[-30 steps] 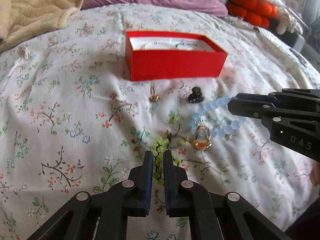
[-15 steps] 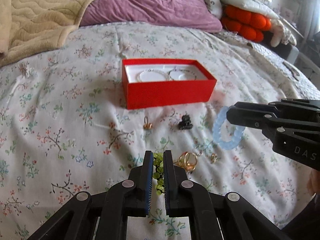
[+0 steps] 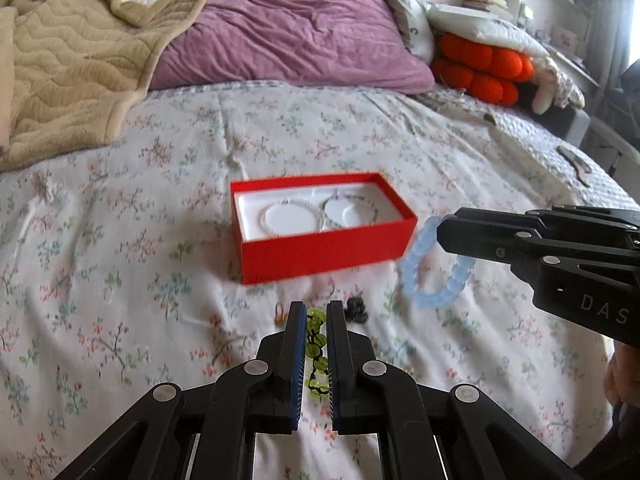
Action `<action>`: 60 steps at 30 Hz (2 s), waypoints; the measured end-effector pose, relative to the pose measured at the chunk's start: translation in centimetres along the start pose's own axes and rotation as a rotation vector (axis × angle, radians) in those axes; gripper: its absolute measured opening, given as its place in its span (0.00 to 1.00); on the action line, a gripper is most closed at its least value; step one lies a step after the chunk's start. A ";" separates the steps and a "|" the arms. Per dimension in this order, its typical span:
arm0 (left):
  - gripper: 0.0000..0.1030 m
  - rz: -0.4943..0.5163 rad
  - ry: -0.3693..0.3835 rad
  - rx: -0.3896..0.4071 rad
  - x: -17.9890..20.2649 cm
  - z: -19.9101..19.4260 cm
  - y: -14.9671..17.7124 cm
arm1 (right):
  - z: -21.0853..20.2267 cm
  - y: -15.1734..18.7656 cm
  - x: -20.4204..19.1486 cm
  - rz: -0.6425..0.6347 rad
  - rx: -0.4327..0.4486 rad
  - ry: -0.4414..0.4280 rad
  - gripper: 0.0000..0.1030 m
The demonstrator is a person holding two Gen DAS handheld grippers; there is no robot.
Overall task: Organize jewelry
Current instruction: 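Lift both held bracelets and carry them over the red box, then open the left tool to drop the green bracelet in the box while the right tool releases the blue one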
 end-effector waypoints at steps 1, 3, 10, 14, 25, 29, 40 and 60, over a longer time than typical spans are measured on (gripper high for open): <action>0.04 0.000 0.000 0.002 0.0 0.1 -0.4 | -0.1 -0.3 0.1 0.003 0.002 0.000 0.12; 0.04 -0.002 0.005 0.005 -0.3 0.3 -1.3 | -0.2 -1.1 0.3 0.013 0.008 -0.004 0.12; 0.04 -0.066 0.042 0.017 -1.7 1.4 -4.0 | 0.0 -3.8 1.0 0.060 0.025 -0.017 0.12; 0.04 -0.092 0.050 0.020 -1.8 2.4 -5.3 | 0.7 -4.8 1.7 0.091 0.028 -0.014 0.12; 0.04 -0.158 0.078 0.054 -2.0 5.6 -9.2 | 1.8 -7.2 3.3 0.159 0.026 -0.028 0.12; 0.04 -0.208 0.122 0.057 -2.3 7.8 -10.3 | 2.3 -8.0 4.7 0.201 0.025 -0.028 0.12; 0.04 -0.233 0.045 -0.082 -4.7 14.5 -7.3 | 4.8 -9.0 7.4 0.243 -0.011 0.000 0.12; 0.37 -0.210 -0.089 -0.132 -7.4 13.1 -5.6 | 10.9 -8.6 4.3 0.262 -0.122 -0.088 0.12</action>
Point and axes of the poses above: each gripper's, at about its wrist camera, not at the fingertips, and z roughly the way its jaws point, x to its right, y to its underside, the point moved 4 cm from there along z, roughly the way its jaws point, and after that the axes turned 12 degrees about z, right-handed, at the moved point
